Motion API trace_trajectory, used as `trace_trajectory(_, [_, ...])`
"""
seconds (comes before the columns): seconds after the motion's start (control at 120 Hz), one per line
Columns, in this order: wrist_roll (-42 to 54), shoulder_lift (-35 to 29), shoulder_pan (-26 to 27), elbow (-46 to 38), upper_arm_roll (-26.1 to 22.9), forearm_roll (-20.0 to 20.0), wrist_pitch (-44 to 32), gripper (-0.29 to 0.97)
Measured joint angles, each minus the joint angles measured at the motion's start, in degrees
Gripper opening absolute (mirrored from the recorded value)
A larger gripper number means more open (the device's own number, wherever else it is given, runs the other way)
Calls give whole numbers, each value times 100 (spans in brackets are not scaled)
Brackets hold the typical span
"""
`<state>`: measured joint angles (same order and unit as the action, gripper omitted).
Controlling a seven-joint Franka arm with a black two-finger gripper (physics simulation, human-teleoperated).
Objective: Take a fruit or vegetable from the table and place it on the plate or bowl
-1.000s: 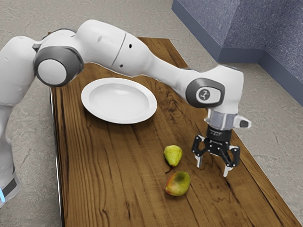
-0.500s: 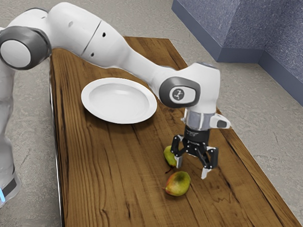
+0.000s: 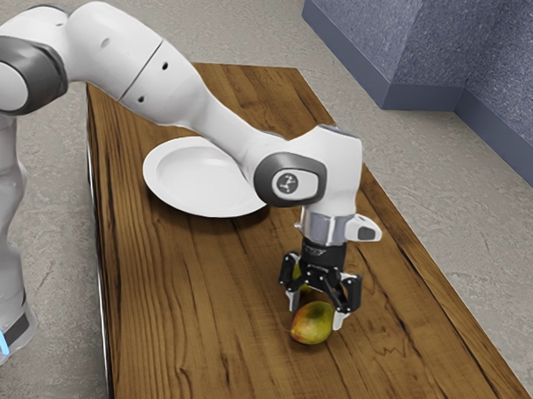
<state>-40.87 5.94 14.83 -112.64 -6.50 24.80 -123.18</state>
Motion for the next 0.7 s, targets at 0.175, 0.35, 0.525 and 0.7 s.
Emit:
trace_trajectory(0.175, [-12,25,51,-93,0,70,-172,67])
trace_trajectory(0.35, [-27,171,29,-95,0,155,-247,67])
trace_trajectory(0.525, [-33,228,1,-95,0,196,-277,65])
trace_trajectory(0.7, [-47,232,19,-94,0,201,-290,45])
